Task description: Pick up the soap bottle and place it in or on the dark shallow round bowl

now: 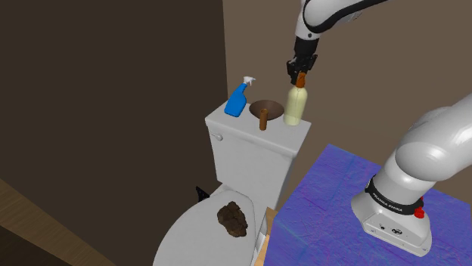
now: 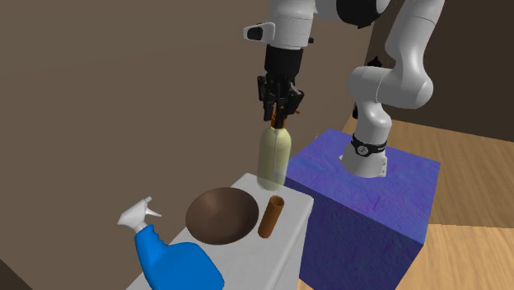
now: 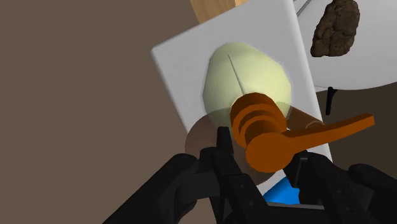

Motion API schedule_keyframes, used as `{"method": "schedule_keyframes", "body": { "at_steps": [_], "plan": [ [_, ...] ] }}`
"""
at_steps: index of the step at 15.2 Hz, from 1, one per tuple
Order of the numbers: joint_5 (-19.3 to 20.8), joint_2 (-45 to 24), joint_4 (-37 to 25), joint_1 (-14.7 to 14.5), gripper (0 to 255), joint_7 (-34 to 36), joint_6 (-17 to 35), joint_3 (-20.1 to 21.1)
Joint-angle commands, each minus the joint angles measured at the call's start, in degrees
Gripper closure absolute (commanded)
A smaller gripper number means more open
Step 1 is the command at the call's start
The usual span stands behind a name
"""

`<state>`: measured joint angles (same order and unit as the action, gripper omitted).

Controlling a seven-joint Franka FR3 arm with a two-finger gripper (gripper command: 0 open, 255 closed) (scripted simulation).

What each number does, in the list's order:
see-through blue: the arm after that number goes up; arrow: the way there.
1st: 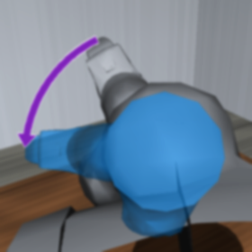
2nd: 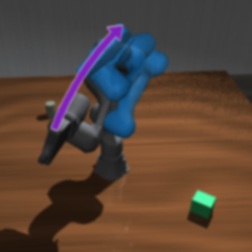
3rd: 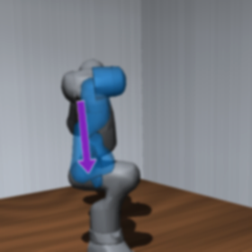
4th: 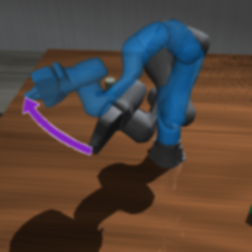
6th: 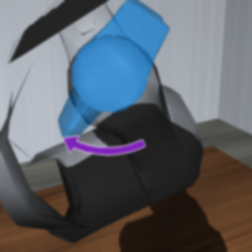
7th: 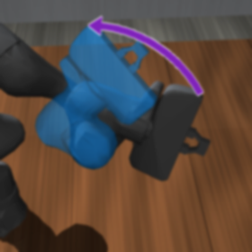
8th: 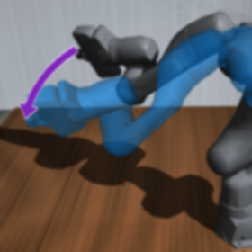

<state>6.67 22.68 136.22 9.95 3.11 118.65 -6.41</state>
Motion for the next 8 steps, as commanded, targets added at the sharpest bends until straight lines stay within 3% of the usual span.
{"method": "schedule_keyframes", "body": {
  "at_steps": [1, 8],
  "plan": [
    [-0.1, 0.6, -1.1, 0.0, 255, 0.0, -1.8, 0.1],
    [-0.3, 1.5, -5.9, -0.1, 255, -0.4, -7.3, 0.4]
  ]
}}
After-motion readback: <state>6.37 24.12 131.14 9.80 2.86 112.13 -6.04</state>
